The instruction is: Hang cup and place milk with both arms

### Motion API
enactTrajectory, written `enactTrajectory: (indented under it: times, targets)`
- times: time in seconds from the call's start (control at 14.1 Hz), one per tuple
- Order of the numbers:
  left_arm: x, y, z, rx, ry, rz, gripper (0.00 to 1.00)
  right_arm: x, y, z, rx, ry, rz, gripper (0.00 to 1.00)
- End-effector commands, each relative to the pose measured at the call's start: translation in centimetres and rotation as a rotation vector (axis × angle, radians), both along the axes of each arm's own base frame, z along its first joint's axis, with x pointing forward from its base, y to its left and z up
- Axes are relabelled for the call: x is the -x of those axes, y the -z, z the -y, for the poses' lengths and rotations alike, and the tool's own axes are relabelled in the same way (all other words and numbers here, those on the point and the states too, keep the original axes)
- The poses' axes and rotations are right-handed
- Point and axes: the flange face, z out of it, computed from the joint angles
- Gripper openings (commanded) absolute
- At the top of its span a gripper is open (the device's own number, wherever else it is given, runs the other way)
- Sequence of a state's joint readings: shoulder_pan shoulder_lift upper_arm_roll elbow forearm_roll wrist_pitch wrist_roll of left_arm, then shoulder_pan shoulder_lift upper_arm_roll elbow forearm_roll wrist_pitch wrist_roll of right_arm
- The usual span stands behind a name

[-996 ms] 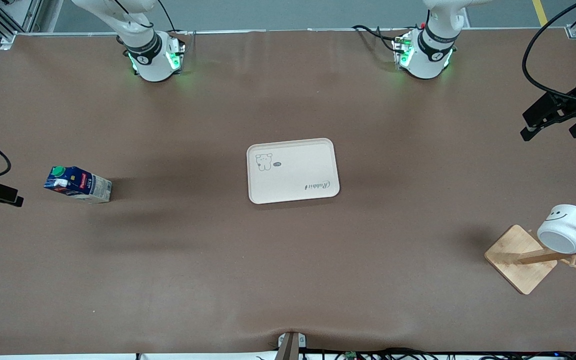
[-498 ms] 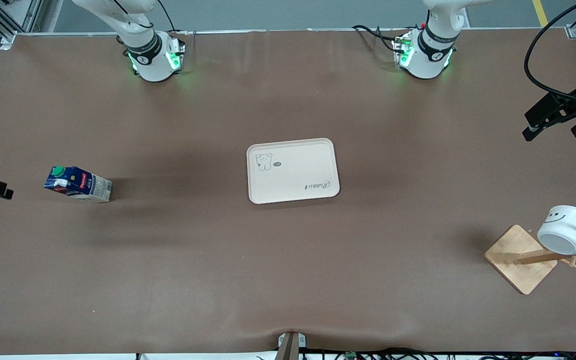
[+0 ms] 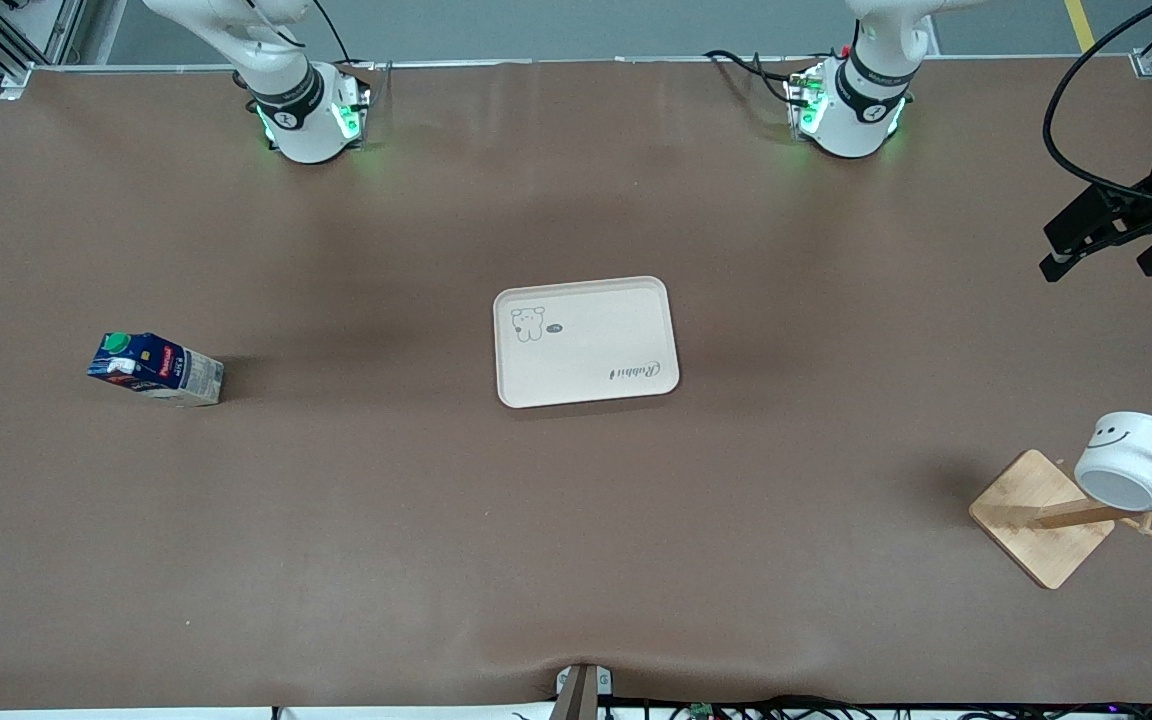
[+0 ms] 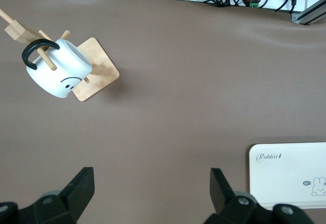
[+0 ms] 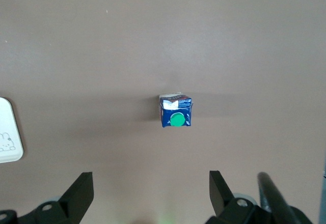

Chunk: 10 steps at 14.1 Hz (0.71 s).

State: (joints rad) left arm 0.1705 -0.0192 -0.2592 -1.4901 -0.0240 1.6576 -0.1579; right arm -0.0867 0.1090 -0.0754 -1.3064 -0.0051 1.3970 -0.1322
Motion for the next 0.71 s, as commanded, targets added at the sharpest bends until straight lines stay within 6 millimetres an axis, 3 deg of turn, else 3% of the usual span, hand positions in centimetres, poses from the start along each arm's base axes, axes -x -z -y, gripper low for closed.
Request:
enactTrajectory:
  times: [0.0,0.07,0.14,0.28,0.5,0.64]
  targets:
    - [0.1,-0.3,0.6,0.057,0.015,-0.003,1.0,4.5,2.9,-0.7,-0.021,-0.01,0.13,1.0]
    - [0.1,-0.3,0.9,0.049,0.021,-0.002,1.0,6.0,3.4,-1.3,-0.016,-0.016,0.132,1.0]
    - [0.1,-0.2,0.7,0.048,0.016,-0.004,1.0,6.1,2.9,-1.0,-0.01,-0.014,0.141,1.0]
    - [0.3,-0.4,0.9,0.015,0.022,0.001,1.0,5.0,1.5,0.0,0.039,-0.009,0.168,1.0]
    - [0.1,0.0,0.9,-0.063,0.021,-0.001,1.0,4.4,-2.6,-0.3,0.064,-0.011,0.244,1.0]
    - [0.5,0.4,1.2,-0.122,0.031,-0.031,1.0,4.6,-2.1,-0.5,0.061,-0.012,0.214,1.0]
